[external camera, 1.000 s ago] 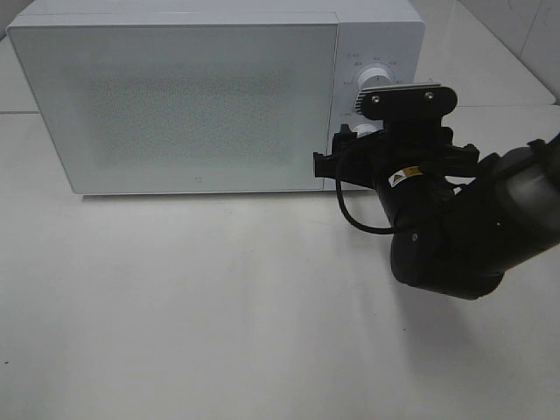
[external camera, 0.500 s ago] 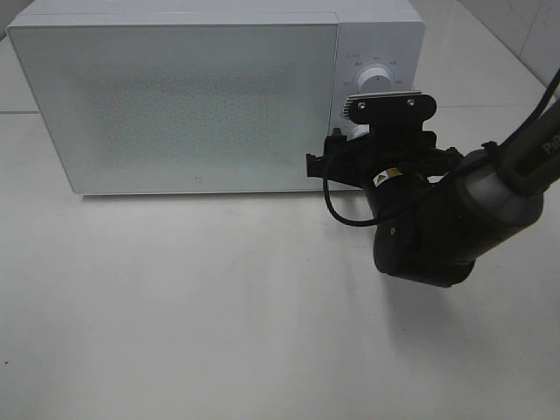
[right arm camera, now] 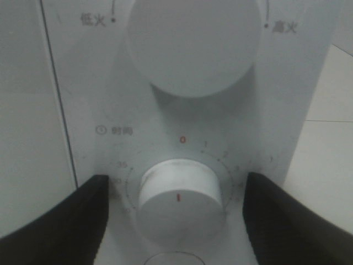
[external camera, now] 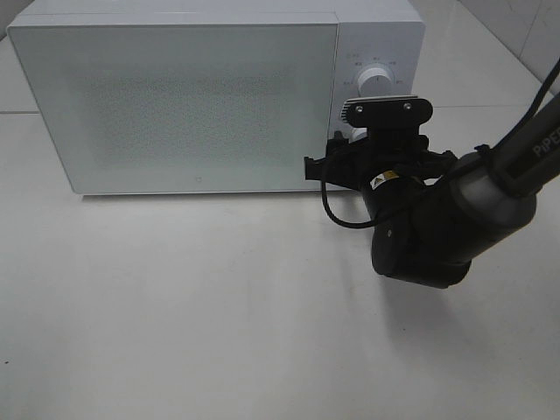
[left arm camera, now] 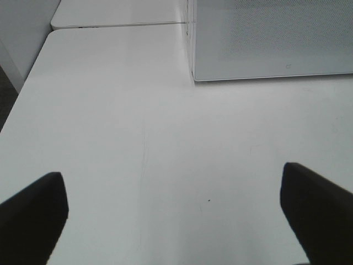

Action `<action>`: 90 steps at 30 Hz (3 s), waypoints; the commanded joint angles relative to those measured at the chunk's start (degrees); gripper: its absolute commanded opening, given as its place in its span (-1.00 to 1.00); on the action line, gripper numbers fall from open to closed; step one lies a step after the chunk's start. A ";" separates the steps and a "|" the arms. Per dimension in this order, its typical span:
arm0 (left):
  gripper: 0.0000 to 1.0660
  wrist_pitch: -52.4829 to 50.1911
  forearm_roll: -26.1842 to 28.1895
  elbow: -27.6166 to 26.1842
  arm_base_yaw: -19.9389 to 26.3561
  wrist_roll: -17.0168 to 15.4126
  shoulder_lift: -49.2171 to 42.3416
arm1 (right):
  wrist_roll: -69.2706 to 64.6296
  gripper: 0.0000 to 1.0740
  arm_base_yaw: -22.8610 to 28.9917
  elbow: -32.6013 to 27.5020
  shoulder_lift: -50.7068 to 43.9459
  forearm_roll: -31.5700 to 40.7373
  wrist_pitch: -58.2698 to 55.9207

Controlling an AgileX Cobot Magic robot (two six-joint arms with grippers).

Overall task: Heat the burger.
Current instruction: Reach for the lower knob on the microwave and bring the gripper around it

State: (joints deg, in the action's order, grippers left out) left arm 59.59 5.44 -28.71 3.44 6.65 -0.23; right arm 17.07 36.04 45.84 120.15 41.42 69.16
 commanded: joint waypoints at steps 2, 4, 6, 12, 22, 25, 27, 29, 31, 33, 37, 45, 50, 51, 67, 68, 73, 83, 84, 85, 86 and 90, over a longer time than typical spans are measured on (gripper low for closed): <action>0.88 -0.57 0.17 0.17 0.00 -0.23 -1.43 | -0.52 -0.03 -0.57 1.15 -0.11 -0.23 4.53; 0.88 -0.57 0.17 0.17 0.00 -0.23 -1.43 | -0.52 -0.24 -0.46 1.15 -0.11 0.17 5.33; 0.88 -0.57 0.17 0.17 0.00 -0.23 -1.43 | -0.52 -0.37 -0.46 1.15 -0.11 0.40 5.96; 0.88 -0.57 0.17 0.17 0.00 -0.23 -1.43 | -0.52 -0.84 -0.46 1.15 -0.11 0.86 8.48; 0.88 -0.57 0.17 0.17 0.00 -0.23 -1.43 | -1.15 -0.85 -0.46 1.15 -0.11 0.80 8.94; 0.88 -0.57 0.17 0.17 0.00 -0.23 -1.43 | -2.18 -0.85 -0.46 1.15 -0.11 0.52 8.94; 0.88 -0.57 0.17 0.17 0.00 -0.23 -1.43 | -2.98 -0.85 -0.46 1.15 -0.11 0.40 8.94; 0.88 -0.57 0.17 0.17 0.00 -0.23 -1.43 | -4.70 -0.85 -0.46 1.15 -0.11 -0.63 8.94; 0.88 -0.57 0.17 0.17 0.00 -0.23 -1.43 | -5.39 -0.85 -0.46 1.15 -0.11 -0.69 9.00; 0.88 -0.57 0.17 0.17 0.00 -0.23 -1.43 | -6.53 -0.85 -0.46 1.15 -0.11 -0.69 9.00; 0.88 -0.57 0.17 0.17 0.00 -0.23 -1.43 | -11.75 -0.85 -0.46 1.15 -0.11 -1.20 9.05; 0.88 -0.57 0.17 0.17 0.00 -0.23 -1.43 | -26.64 -0.85 -0.46 1.15 -0.11 -3.78 9.22; 0.88 -0.57 0.17 0.17 0.00 -0.23 -1.43 | -33.35 -0.85 -0.46 1.15 -0.69 -4.35 9.40; 0.88 -0.57 0.17 0.17 0.00 -0.23 -1.43 | -35.24 -0.85 -0.46 1.15 -0.80 -4.35 9.40; 0.88 -0.57 0.17 0.17 0.00 -0.23 -1.43 | -56.84 -1.00 -0.46 1.15 -0.80 -1.89 9.40; 0.88 -0.57 0.17 0.17 0.00 -0.23 -1.43 | -56.84 -1.00 -0.46 1.15 -0.80 -1.89 9.40; 0.88 -0.57 0.17 0.17 0.00 -0.23 -1.43 | -61.59 -1.00 -0.46 1.15 -0.80 -0.57 9.34; 0.88 -0.57 0.17 0.17 0.00 -0.23 -1.43 | -75.29 -0.99 -0.46 2.52 -0.80 1.55 9.34; 0.88 -0.57 0.17 0.17 0.00 -0.23 -1.43 | -75.29 -0.99 -0.46 2.52 -0.80 1.55 9.34; 0.88 -0.57 0.17 0.17 0.00 -0.23 -1.43 | -77.64 -0.98 -0.46 2.92 -0.80 2.29 9.34; 0.88 -0.57 0.17 0.17 0.00 -0.23 -1.43 | -77.64 -0.98 -0.46 2.92 -0.80 2.29 9.34; 0.88 -0.57 0.17 0.17 0.00 -0.23 -1.43 | -81.59 -0.97 -0.46 2.98 -0.80 2.81 9.34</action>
State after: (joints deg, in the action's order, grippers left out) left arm 59.59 5.44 -28.71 3.44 6.65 -0.23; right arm -61.42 36.78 46.24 120.15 43.60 68.98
